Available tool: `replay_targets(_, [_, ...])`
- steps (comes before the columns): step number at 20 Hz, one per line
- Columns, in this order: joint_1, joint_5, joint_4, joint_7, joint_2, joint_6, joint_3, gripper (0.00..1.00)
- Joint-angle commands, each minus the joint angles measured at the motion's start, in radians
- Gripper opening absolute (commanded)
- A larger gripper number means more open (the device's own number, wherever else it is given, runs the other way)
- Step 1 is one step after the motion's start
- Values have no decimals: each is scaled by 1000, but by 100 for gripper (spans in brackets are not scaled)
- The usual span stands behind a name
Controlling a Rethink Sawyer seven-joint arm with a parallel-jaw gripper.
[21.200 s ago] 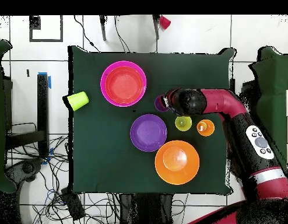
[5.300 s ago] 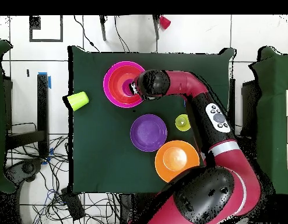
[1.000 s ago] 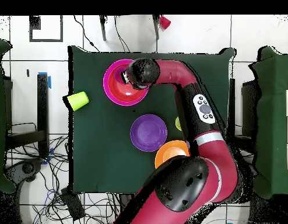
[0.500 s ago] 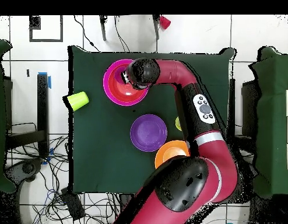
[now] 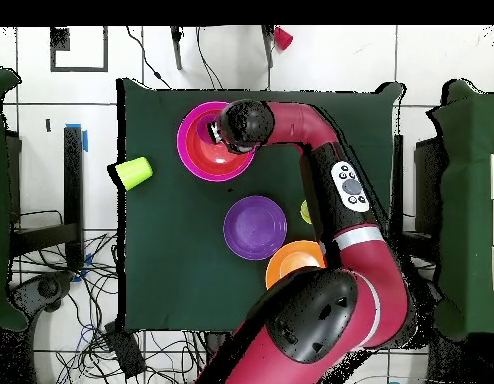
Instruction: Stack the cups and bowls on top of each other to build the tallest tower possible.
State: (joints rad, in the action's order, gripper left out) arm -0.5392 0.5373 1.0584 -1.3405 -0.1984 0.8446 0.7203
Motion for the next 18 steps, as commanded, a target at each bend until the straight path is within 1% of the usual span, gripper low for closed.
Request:
replay_targets(1, [11,111,28,325,46,111,-65,0])
replay_targets(4, [20,102,31,309,29,129,-65,0])
replay_targets(8, [24,91,66,266,-22,140,-74,0])
replay_targets(10, [22,96,89,261,-54,141,-79,0])
replay_targets(14, [16,75,154,193,-121,142,-84,0])
replay_targets(15, [17,68,180,168,-152,146,-89,0])
replay_targets(18, [20,50,235,135,-223,174,-96,0])
